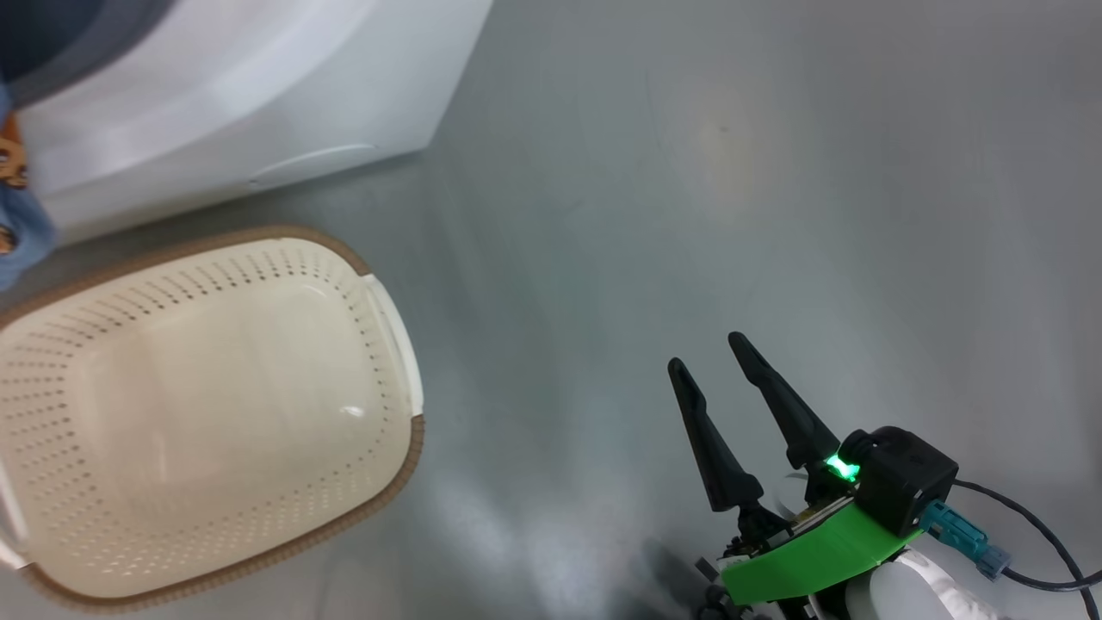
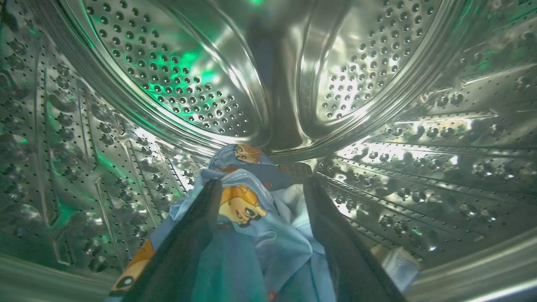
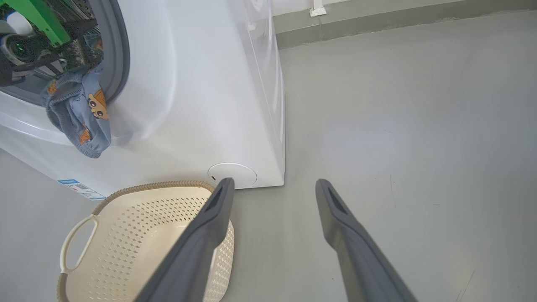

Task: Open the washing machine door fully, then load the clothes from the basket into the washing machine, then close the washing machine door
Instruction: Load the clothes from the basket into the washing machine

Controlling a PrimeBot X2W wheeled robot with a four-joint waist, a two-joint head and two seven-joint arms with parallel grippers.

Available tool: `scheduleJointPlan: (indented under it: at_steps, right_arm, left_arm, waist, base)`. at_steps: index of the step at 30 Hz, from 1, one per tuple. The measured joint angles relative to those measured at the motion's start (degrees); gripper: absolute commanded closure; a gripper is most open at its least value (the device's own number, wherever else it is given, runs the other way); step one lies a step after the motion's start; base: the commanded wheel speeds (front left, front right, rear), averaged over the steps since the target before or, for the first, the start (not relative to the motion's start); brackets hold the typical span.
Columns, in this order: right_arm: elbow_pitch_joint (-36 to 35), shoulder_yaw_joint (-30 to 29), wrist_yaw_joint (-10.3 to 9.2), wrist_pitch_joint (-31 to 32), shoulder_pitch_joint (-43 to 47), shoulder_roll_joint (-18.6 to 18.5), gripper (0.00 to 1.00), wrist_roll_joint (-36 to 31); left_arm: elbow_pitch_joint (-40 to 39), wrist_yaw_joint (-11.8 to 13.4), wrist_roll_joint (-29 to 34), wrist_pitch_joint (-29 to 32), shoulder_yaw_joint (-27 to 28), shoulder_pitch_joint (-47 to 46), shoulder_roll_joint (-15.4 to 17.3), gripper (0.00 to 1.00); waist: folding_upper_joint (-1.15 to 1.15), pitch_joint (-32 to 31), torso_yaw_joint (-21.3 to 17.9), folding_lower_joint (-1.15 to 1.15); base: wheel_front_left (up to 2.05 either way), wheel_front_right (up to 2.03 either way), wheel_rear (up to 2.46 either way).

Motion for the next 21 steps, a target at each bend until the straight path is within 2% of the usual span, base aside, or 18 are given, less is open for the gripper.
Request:
scheduleJointPlan:
  at_steps: [6,11,15,21]
  right_arm:
    - [0.77,-0.86,0.00,0.00,-0.01,-0.03,0.00,-0.26]
    - [1.14,-2.23,0.00,0.00,0.00,-0.09,0.00,-0.89]
    - [1.15,-3.65,0.00,0.00,-0.01,-0.15,0.00,-1.72]
    - [1.02,-5.72,-0.01,0.00,-0.14,-0.30,0.00,-4.19]
  left_arm:
    - [1.13,1.16,-0.27,-0.13,-0.85,0.99,-4.02,0.00]
    - [-0.67,1.03,-1.93,-0.36,-0.87,6.33,-8.60,0.00]
    - [-5.56,1.01,-2.40,-0.36,-1.16,12.30,-11.96,0.00]
    - [-15.97,1.00,-2.47,-0.37,-1.98,22.69,-14.43,0.00]
  waist:
    - [0.00,-2.77,2.12,0.00]
    - [0.00,-4.66,4.92,0.00]
    - [0.00,-6.18,7.53,0.00]
    - [0.00,-7.98,11.89,0.00]
  base:
    - [0.00,0.00,0.00]
    - [0.00,0.00,0.00]
    - [0.00,0.00,0.00]
    - [0.00,0.00,0.00]
